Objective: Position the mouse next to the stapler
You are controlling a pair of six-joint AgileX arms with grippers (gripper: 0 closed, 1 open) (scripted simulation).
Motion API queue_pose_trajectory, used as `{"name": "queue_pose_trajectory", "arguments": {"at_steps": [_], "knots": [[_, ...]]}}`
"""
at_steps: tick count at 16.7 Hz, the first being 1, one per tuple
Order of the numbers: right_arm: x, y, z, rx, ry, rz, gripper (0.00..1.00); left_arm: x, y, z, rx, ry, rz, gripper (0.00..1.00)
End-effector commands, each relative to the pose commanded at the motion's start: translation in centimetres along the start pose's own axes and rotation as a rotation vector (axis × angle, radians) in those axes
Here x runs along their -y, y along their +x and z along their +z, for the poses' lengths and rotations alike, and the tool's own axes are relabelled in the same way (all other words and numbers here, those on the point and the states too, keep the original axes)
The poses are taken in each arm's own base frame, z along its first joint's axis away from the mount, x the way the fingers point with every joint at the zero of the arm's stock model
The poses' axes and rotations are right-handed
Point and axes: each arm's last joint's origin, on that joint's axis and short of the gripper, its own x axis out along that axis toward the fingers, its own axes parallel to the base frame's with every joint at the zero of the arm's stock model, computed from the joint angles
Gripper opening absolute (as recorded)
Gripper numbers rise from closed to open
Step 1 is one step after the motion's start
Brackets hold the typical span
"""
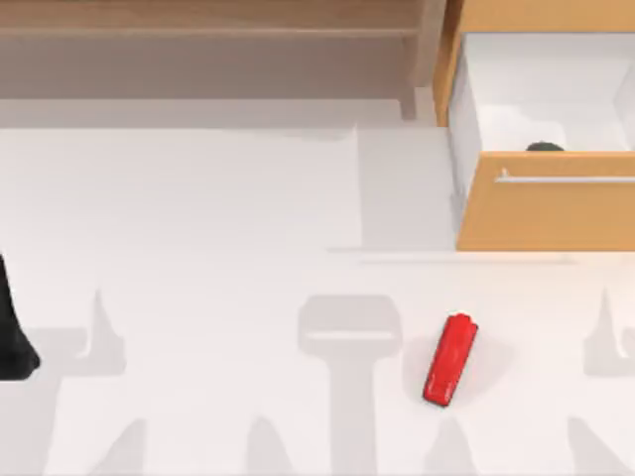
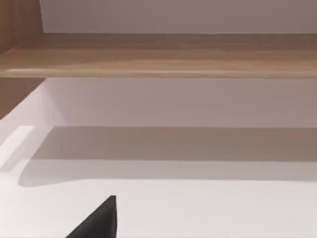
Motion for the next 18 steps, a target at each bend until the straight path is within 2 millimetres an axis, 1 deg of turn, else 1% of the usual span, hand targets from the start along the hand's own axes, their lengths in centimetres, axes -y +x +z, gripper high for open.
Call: {"name": "queue_pose_trajectory", "arguments": {"at_steps": [3,5,8,11,12,14,16,18], "knots": [[0.0,0.0,0.2,-0.005,-0.001,0.001,1.00,0.0,0.0,0.0,0.000,0.000,0.000,1.00],[-0.1,0.1,1.1,-0.030,-0.005,0.005,1.00,0.0,0.0,0.0,0.000,0.000,0.000,1.00],[-0.2,0.6,3.9,-0.108,-0.018,0.018,1.00,0.0,0.0,0.0,0.000,0.000,0.000,1.00],[-0.4,2.2,7.7,-0.225,-0.038,0.036,1.00,0.0,0.0,0.0,0.000,0.000,0.000,1.00],[-0.5,3.0,9.0,-0.272,-0.046,0.044,1.00,0.0,0.0,0.0,0.000,0.000,0.000,1.00],[-0.8,5.4,11.6,-0.374,-0.065,0.061,1.00,0.0,0.0,0.0,0.000,0.000,0.000,1.00],[-1.2,8.6,13.8,-0.486,-0.085,0.080,1.00,0.0,0.0,0.0,0.000,0.000,0.000,1.00],[-1.7,12.5,15.3,-0.605,-0.107,0.101,1.00,0.0,0.0,0.0,0.000,0.000,0.000,1.00]]}}
